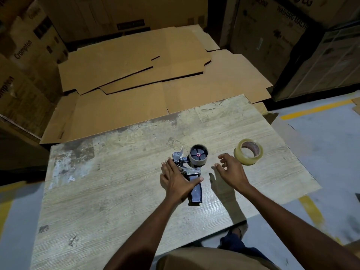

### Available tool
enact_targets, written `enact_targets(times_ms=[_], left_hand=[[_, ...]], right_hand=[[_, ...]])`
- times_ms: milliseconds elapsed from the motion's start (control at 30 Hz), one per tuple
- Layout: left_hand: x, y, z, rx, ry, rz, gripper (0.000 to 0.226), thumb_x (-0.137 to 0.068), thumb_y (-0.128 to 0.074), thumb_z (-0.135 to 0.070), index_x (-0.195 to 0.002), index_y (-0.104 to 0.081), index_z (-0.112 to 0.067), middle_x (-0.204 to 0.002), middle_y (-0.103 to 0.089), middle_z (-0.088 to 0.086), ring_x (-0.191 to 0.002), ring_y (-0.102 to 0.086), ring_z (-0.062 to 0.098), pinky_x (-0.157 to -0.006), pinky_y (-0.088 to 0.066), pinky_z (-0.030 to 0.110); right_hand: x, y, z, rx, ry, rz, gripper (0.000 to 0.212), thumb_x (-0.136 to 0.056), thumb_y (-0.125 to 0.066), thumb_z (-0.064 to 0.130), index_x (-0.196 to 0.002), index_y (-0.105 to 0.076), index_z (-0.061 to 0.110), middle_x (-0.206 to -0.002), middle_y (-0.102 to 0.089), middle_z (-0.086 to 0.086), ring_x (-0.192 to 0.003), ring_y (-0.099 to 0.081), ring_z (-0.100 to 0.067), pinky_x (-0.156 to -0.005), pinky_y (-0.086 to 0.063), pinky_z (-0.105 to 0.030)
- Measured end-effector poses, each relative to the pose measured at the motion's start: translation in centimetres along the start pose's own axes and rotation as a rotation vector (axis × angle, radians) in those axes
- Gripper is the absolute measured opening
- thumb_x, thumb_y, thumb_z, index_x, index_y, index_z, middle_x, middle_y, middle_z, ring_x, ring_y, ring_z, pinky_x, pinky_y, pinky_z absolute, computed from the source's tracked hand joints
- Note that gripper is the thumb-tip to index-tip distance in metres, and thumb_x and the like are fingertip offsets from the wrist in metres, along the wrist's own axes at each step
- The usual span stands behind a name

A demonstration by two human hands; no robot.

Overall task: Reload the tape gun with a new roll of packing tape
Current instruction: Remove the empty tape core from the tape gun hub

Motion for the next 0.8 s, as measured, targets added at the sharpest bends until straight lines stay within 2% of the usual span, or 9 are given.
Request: enact_targets(times_ms=[200,467,533,600,667,733,800], left_hand=[[-1.9,1.5,0.5,-0.053,-0.043,0.027,0.156,-0.054,-0.080,-0.082,-0.162,0.017,-0.023,-0.170,0.023,0.003,-0.150,0.037,0.022,-0.122,0.013,0.058],[-4.8,5.4,0.6,-0.316,-0.242,0.256,0.157,-0.048,-0.087,-0.077,-0.164,0.008,-0.029,-0.171,0.019,0.005,-0.151,0.035,0.027,-0.120,0.005,0.063],[-4.8,5.9,0.6,-0.337,-0.334,0.207,0.154,-0.049,-0.085,-0.079,-0.165,0.001,-0.026,-0.172,0.013,0.003,-0.154,0.030,0.025,-0.121,0.003,0.063],[-4.4,6.2,1.0,-0.334,-0.406,0.078,0.143,-0.054,-0.082,-0.079,-0.165,-0.010,-0.024,-0.173,0.001,0.000,-0.157,0.018,0.022,-0.122,-0.005,0.060],[-3.5,6.1,1.9,-0.304,-0.448,-0.073,0.125,-0.063,-0.080,-0.073,-0.162,-0.025,-0.022,-0.171,-0.018,0.000,-0.158,0.001,0.023,-0.119,-0.015,0.054],[-2.6,5.7,3.0,-0.241,-0.472,-0.191,0.102,-0.071,-0.080,-0.064,-0.154,-0.043,-0.020,-0.159,-0.040,0.000,-0.152,-0.020,0.025,-0.110,-0.026,0.047],[-1.9,5.2,3.9,-0.171,-0.441,-0.256,0.080,-0.077,-0.080,-0.057,-0.143,-0.056,-0.020,-0.141,-0.053,-0.003,-0.140,-0.036,0.022,-0.099,-0.033,0.044]], right_hand=[[0.2,0.0,-0.5,-0.020,0.031,0.005,0.030,-0.093,-0.076,0.021,-0.120,-0.068,0.012,-0.109,-0.070,-0.010,-0.085,-0.067,-0.019,-0.076,-0.054,-0.033],[0.4,-0.2,-0.6,-0.002,0.075,0.022,0.036,-0.091,-0.078,0.019,-0.124,-0.066,0.012,-0.112,-0.068,-0.010,-0.089,-0.067,-0.020,-0.079,-0.058,-0.040],[0.5,-0.4,-0.3,0.023,0.113,0.039,0.040,-0.089,-0.080,0.016,-0.126,-0.065,0.012,-0.112,-0.067,-0.010,-0.093,-0.067,-0.022,-0.079,-0.057,-0.038],[0.4,-0.5,-0.1,0.035,0.155,0.077,0.052,-0.083,-0.084,0.017,-0.130,-0.063,0.013,-0.117,-0.064,-0.010,-0.103,-0.066,-0.025,-0.080,-0.053,-0.033],[0.3,-0.8,0.5,0.058,0.200,0.141,0.070,-0.078,-0.089,0.025,-0.140,-0.058,0.016,-0.129,-0.059,-0.010,-0.117,-0.060,-0.025,-0.091,-0.051,-0.034],[-0.1,-1.1,1.2,0.107,0.238,0.179,0.086,-0.074,-0.091,0.035,-0.148,-0.050,0.019,-0.138,-0.054,-0.008,-0.126,-0.054,-0.027,-0.103,-0.049,-0.038],[-0.7,-1.6,2.0,0.150,0.233,0.214,0.099,-0.072,-0.090,0.048,-0.154,-0.042,0.018,-0.146,-0.049,-0.009,-0.133,-0.050,-0.029,-0.108,-0.046,-0.041]])
Point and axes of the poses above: each hand's wrist, its own x-axis away from the middle knuckle, its own y-axis out of the back of the hand, z = x × y, the point moved 2 cm from there along -x, towards the middle knuckle
